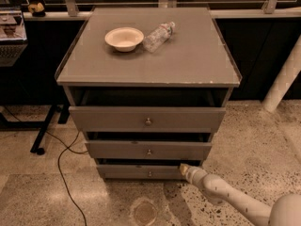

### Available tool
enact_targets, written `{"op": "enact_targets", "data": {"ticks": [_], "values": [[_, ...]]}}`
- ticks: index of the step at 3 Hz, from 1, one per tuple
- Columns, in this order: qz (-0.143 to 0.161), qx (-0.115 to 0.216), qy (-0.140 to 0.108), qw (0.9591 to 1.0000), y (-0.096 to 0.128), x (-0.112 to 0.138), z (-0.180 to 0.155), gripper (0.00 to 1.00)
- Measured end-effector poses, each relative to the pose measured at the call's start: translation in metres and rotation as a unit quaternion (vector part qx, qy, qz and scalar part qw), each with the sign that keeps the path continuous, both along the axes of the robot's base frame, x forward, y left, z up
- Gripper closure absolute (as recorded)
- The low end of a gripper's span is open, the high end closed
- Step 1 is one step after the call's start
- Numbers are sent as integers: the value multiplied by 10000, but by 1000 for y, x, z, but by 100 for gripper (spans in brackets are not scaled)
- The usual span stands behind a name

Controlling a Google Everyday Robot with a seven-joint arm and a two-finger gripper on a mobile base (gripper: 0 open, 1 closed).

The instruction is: Open bottom drawer

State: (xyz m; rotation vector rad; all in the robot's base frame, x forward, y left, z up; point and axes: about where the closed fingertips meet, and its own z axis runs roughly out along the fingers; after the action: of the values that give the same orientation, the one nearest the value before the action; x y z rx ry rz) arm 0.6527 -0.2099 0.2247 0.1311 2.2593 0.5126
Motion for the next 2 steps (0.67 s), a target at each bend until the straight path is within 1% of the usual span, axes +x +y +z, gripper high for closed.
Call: {"op": "enact_targets", "data": {"ticks": [1,2], "values": [[-46,33,-7,10000,1,14,-11,100],[-14,22,5,10000,6,29,-20,100]]}}
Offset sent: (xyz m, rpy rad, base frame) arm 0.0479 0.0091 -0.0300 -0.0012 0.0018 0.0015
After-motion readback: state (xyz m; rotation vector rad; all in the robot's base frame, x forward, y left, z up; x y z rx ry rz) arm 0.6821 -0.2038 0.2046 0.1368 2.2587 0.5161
